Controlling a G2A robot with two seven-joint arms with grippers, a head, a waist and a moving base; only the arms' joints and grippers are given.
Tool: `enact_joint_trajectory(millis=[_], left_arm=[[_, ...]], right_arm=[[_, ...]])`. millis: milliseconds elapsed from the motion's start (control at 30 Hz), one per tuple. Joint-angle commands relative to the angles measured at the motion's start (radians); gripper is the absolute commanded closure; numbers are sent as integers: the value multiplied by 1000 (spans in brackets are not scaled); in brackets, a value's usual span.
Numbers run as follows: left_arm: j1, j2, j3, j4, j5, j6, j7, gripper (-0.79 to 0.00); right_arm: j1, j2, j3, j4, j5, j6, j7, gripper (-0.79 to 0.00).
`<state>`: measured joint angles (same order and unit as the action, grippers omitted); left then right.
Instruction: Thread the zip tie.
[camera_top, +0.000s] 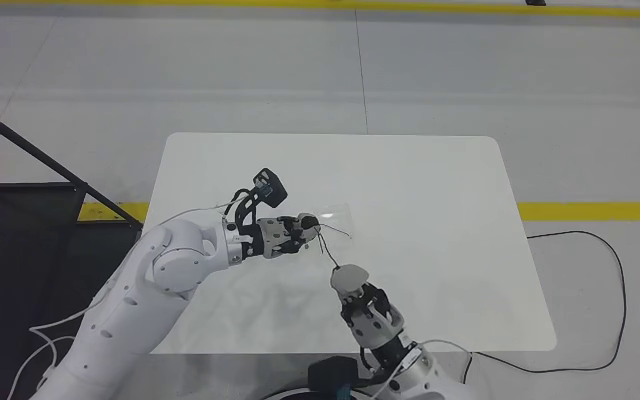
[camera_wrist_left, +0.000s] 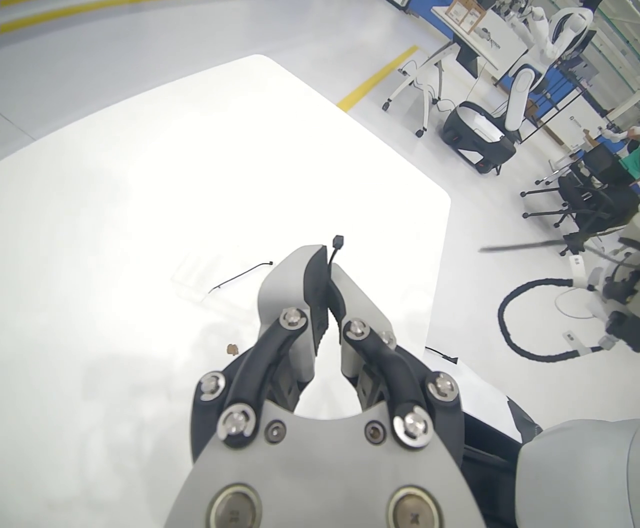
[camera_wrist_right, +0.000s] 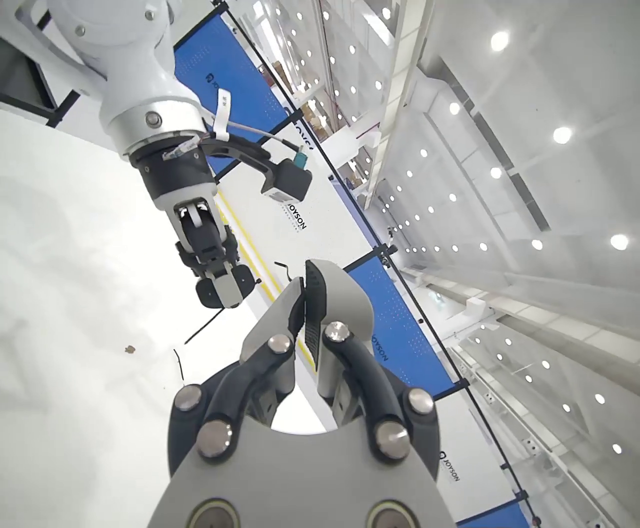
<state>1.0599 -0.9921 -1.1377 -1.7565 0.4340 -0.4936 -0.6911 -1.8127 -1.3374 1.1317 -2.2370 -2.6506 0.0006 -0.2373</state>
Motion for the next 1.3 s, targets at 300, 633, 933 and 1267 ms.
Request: enact_joint_trajectory(millis=[300,633,933,1267], left_arm=[[0,0,1,-2,-3,7,-5,0],[17,2,-11,-3,16,0,3,0],[13,4,-17,2,-5,-18,-21,0],[9,2,-11,4,-4,-10,-20,0]], right_arm=[[4,0,2,6,-1,-4,26,0],[121,5,19,51,81,-190,30,0],[145,14,18,68,46,-167,6,0],[141,22,17,73,53,-148,5,0]])
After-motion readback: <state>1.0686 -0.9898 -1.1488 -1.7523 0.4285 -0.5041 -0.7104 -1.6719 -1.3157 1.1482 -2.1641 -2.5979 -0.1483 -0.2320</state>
